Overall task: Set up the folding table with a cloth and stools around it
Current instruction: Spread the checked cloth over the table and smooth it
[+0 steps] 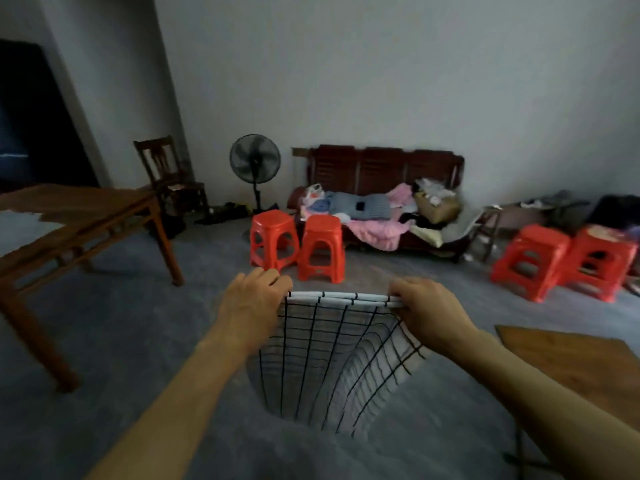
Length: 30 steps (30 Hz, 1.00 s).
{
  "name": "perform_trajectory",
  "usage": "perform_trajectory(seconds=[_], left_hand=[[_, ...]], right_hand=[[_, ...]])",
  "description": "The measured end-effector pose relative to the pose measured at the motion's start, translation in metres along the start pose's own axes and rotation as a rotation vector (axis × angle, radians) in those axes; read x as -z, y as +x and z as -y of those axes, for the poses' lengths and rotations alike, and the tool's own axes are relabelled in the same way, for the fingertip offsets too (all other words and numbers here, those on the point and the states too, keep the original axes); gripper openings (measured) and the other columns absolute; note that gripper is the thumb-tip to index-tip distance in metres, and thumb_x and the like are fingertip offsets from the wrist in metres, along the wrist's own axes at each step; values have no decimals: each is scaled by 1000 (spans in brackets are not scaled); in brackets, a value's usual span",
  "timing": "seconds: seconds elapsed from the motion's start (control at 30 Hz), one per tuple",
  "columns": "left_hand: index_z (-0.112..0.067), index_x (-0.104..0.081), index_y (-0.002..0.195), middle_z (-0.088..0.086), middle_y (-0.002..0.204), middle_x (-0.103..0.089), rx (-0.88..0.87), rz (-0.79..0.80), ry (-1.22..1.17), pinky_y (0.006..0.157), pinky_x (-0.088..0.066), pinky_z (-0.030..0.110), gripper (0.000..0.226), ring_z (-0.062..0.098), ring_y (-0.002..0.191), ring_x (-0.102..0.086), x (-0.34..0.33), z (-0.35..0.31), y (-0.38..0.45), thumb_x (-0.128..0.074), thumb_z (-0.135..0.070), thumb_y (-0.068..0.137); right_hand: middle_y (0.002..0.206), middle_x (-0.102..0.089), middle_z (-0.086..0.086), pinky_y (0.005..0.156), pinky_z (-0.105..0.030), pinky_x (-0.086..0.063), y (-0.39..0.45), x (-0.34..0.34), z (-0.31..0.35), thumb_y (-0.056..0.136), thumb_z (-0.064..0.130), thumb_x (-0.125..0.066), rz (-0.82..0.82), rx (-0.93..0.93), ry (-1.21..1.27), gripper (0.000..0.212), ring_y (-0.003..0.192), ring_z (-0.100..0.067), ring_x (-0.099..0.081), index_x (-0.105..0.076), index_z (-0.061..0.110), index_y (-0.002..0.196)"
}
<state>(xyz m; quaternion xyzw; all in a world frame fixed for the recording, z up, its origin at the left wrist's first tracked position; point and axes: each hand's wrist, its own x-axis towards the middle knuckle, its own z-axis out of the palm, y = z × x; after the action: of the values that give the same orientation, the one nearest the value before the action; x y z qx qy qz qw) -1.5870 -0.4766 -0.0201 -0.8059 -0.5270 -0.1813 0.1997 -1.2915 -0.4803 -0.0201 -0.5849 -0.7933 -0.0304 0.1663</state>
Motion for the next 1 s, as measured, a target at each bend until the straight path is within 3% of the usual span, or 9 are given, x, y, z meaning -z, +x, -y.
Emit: perform_trajectory(seconds=[0.2,0.33,0.47,0.53,0.63,0.83,0.9,1.0], left_hand=[[-21,-61,81,-4,73,-56,-193,-12,-55,53,-35,30,23,24,66,-54,-31,-126,85,-75,-9,67],[-24,-60,85,-5,76,-56,-269,-21,-106,55,-40,33,10,24,70,-55,-53,-199,127,-59,-19,76],[-23,-61,82,-4,73,-57,-344,-30,-143,54,-41,32,13,25,67,-55,-72,-253,162,-51,-26,77],[-23,-61,82,-4,74,-57,-384,-17,-156,55,-39,31,8,25,68,-56,-83,-276,182,-59,-21,75],[-24,-60,82,-5,74,-57,-438,28,-180,56,-36,30,23,23,69,-56,-105,-308,210,-75,-12,69],[-24,-62,83,-5,74,-57,-548,58,-220,56,-38,31,27,23,69,-56,-160,-342,273,-78,-11,66],[-24,-62,83,-5,74,-57,-570,59,-229,57,-38,31,25,22,70,-56,-177,-347,298,-77,-12,67],[-23,-61,81,-4,73,-57,-619,68,-241,56,-39,32,27,22,70,-56,-200,-353,335,-78,-10,65]], right_hand=[[84,-59,5,62,-39,-48,-53,26,-141,87,22,-65,-23,-132,62,15,76,-24,-56,-51,27,84],[87,-59,5,64,-40,-47,-82,39,-220,87,25,-64,21,-163,50,12,81,-24,-57,-52,25,85],[89,-59,3,63,-37,-43,-107,45,-272,90,27,-61,33,-209,71,13,80,-24,-56,-48,25,85],[89,-59,4,62,-35,-40,-119,41,-297,89,27,-60,34,-248,81,16,80,-23,-56,-45,29,85],[86,-57,7,63,-38,-46,-130,31,-333,88,28,-60,36,-316,96,16,77,-21,-56,-44,30,85],[89,-57,8,68,-40,-49,-114,19,-387,87,28,-61,76,-396,55,12,82,-22,-58,-50,27,91],[88,-55,11,67,-37,-47,-98,19,-397,86,33,-64,102,-408,46,18,83,-20,-58,-46,34,88],[80,-56,14,64,-36,-48,-61,22,-408,83,61,-58,53,-423,112,28,73,-10,-55,-47,36,84]])
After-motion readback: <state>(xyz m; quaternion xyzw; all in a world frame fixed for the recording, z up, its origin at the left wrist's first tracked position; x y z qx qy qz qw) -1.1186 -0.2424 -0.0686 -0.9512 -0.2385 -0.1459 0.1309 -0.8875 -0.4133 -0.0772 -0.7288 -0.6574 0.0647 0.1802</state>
